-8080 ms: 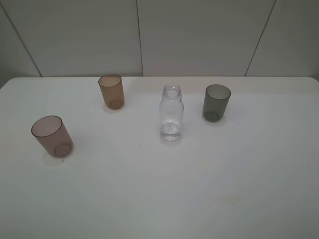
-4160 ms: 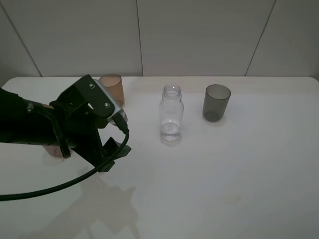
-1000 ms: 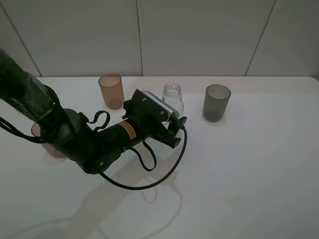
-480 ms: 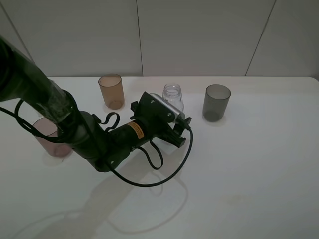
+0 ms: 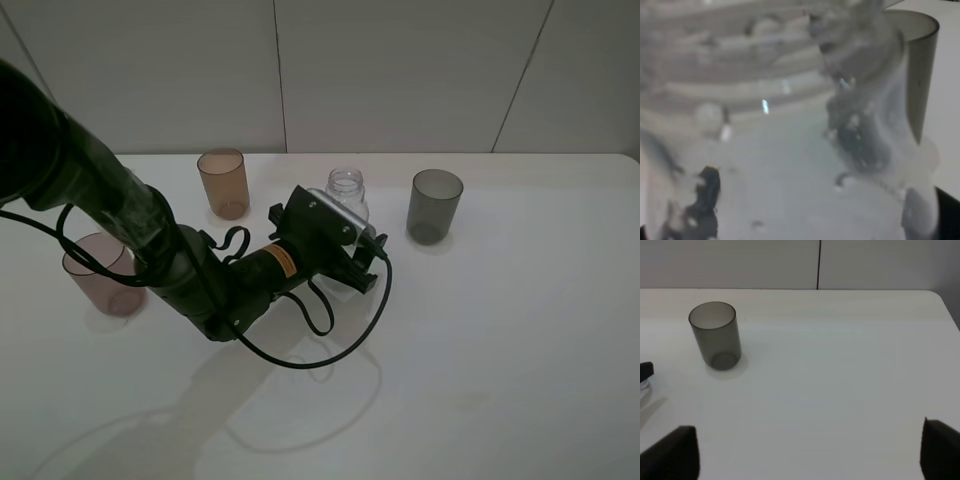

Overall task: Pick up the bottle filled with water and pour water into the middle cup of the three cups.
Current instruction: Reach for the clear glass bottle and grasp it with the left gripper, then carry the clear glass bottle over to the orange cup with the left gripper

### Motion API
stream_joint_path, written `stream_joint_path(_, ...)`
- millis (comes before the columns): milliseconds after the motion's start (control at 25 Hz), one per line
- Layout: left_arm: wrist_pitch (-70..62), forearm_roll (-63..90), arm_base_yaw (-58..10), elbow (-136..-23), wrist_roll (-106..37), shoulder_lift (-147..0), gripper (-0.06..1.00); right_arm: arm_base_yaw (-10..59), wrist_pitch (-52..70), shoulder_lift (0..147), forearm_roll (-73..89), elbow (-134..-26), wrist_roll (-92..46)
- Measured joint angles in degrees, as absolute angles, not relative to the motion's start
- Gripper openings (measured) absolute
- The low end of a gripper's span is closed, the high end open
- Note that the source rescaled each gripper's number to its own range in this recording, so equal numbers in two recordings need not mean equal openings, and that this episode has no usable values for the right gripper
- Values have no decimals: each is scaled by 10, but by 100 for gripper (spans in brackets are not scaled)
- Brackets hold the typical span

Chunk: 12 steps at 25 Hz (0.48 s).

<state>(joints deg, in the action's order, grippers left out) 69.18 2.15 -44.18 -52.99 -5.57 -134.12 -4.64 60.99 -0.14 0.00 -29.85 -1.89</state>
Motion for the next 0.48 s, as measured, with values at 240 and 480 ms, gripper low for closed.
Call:
stream_joint_path(240,692,23,-436,-532,-56,-1341,100,-46,610,-1,0,-298,-19)
stream_joint_path(480,692,23,-436,-542,-56,-1341,100,-46,610,-1,0,-298,-19)
